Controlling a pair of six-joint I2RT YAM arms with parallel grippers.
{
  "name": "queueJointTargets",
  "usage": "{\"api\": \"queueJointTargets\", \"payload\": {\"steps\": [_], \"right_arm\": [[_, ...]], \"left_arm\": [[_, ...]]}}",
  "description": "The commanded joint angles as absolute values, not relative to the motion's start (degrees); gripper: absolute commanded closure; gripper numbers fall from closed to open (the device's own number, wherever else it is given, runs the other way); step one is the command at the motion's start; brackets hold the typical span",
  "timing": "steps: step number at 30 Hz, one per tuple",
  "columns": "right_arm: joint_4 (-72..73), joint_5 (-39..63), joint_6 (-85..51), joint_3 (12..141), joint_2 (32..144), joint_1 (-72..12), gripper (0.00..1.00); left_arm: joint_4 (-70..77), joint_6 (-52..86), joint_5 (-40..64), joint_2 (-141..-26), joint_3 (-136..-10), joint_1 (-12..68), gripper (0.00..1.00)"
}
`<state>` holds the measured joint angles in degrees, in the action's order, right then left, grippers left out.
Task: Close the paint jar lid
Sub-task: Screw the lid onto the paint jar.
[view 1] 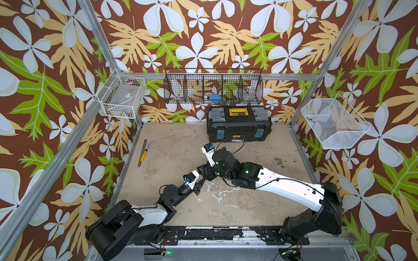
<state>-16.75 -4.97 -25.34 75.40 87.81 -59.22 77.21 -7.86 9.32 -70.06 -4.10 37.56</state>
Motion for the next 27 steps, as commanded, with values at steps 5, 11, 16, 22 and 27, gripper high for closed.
{"api": "queueJointTargets", "payload": {"steps": [5,11,16,22,27], "right_arm": [[-17.73,2.59,-5.03,77.25,83.39,-55.49,0.25],[-13.58,45.44,13.51,73.68,78.53,-39.47,0.20],[-19.11,57.58,37.05,74.19,81.54,-36.60,0.20],[-22.55,64.83,47.88,77.01,88.72,-34.01,0.16],[-31.41,69.02,57.04,81.36,94.61,-34.10,0.14]], "left_arm": [[79.28,-8.34,10.19,-69.79,-4.13,37.53,0.78],[79.28,-8.26,10.72,-69.68,-4.13,37.53,0.78],[79.43,-8.35,10.72,-69.65,-4.13,37.53,0.78],[79.43,-8.44,10.85,-69.69,-4.22,37.52,0.78],[79.45,-8.70,10.70,-69.70,-4.13,37.53,0.78]]}}
